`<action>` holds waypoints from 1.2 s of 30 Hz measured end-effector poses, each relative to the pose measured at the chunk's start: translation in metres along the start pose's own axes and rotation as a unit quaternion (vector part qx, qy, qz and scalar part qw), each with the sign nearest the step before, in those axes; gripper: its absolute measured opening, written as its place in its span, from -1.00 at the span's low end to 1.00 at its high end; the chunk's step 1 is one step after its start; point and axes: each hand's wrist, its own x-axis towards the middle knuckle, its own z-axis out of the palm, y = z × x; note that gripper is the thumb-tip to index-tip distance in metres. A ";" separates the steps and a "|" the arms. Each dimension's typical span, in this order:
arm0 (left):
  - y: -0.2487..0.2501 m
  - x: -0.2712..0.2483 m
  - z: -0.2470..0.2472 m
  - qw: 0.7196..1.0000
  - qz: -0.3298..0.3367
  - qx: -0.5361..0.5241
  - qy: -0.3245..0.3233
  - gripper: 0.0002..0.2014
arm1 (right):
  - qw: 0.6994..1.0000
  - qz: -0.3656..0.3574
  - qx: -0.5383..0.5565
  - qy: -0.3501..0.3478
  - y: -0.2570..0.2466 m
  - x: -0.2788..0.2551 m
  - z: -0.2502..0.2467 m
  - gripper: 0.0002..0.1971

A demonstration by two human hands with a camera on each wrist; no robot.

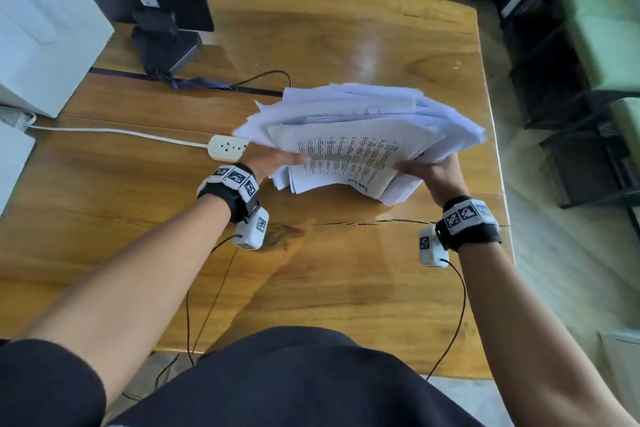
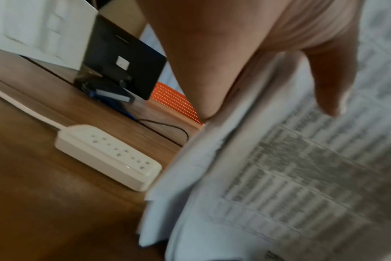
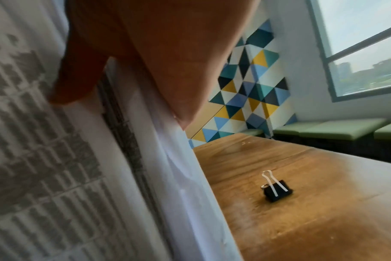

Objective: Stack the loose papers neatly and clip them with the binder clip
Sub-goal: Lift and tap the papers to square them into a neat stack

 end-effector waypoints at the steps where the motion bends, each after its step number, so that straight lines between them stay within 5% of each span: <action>1: -0.004 0.005 0.001 1.000 -0.014 0.005 0.004 -0.08 | 1.000 0.003 -0.008 0.001 0.000 0.001 0.004 -0.36; 6: 0.024 -0.017 0.001 0.995 0.077 -0.031 0.061 -0.60 | 0.999 -0.017 0.028 -0.032 -0.006 0.006 -0.009 -0.36; 11: 0.013 -0.003 0.008 1.000 0.018 0.010 -0.018 -0.28 | 0.999 0.002 0.017 -0.047 0.004 0.012 0.003 -0.35; 13: 0.016 -0.005 0.004 0.999 0.036 -0.006 0.005 -0.56 | 0.999 0.002 0.026 -0.043 0.001 0.014 -0.002 -0.35; 15: 0.019 -0.008 0.000 0.999 0.050 0.010 -0.006 -0.61 | 0.997 0.003 0.016 -0.073 -0.001 0.013 -0.006 -0.32; 18: 0.019 -0.011 0.014 0.997 0.052 0.050 -0.009 -0.24 | 0.997 0.025 -0.021 -0.075 -0.002 0.006 0.011 -0.36; 22: 0.027 -0.009 0.021 0.992 0.116 -0.032 0.030 -0.50 | 1.000 0.001 -0.001 0.019 -0.015 0.009 0.016 -0.51; 27: 0.016 -0.006 0.024 0.992 0.108 -0.057 0.017 -0.34 | 0.998 0.031 -0.039 -0.037 -0.021 0.006 0.031 -0.52; 30: 0.021 -0.007 0.025 0.988 0.133 -0.062 0.050 -0.56 | 1.000 0.003 -0.022 0.016 -0.026 0.006 0.028 -0.61; 36: 0.013 -0.008 0.025 0.990 0.119 -0.033 0.068 -0.57 | 0.999 0.004 -0.041 -0.004 -0.018 -0.004 0.034 -0.54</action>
